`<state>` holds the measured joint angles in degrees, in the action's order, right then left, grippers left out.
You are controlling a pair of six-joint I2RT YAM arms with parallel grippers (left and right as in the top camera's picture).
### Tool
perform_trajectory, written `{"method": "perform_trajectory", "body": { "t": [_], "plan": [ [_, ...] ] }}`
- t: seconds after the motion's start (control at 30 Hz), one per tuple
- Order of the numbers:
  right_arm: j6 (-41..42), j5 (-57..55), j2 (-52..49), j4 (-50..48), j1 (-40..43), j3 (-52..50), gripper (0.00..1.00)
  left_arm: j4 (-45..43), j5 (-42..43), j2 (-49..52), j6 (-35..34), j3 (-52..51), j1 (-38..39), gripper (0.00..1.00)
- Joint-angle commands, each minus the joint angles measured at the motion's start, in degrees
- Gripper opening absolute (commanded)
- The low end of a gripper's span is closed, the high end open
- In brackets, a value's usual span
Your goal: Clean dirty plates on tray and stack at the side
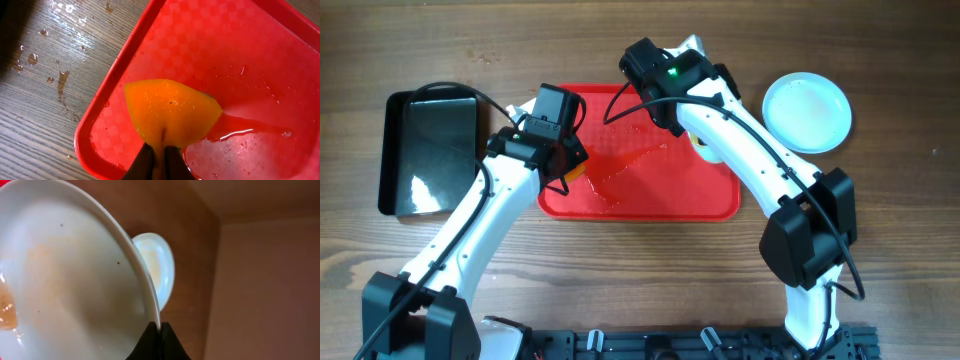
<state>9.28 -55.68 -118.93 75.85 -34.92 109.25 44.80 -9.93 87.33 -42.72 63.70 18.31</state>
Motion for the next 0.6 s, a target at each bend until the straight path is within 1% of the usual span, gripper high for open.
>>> {"method": "perform_trajectory", "body": {
  "t": [0.0,0.3,0.43,0.57],
  "plan": [
    [-0.28,-6.19,-0.31,0.04,0.09,1.53,0.04,0.07,0.31,0.17,-1.22,0.04,-0.04,0.04],
    [-0.13,-15.34,-0.31,-1.51,-1.14,1.53,0.04,0.04,0.28,0.20,-1.25,0.04,-0.04,0.04],
    [-0.15,-21.27,-0.31,-2.64,-2.56,1.53,0.04,0.00,0.31,0.20,-1.25,0.04,-0.04,0.04],
    [-0.13,-21.49,-0.31,-3.28,-3.85,1.53,0.04,0.00,0.28,0.20,-1.22,0.04,-0.04,0.04]
  ]
}}
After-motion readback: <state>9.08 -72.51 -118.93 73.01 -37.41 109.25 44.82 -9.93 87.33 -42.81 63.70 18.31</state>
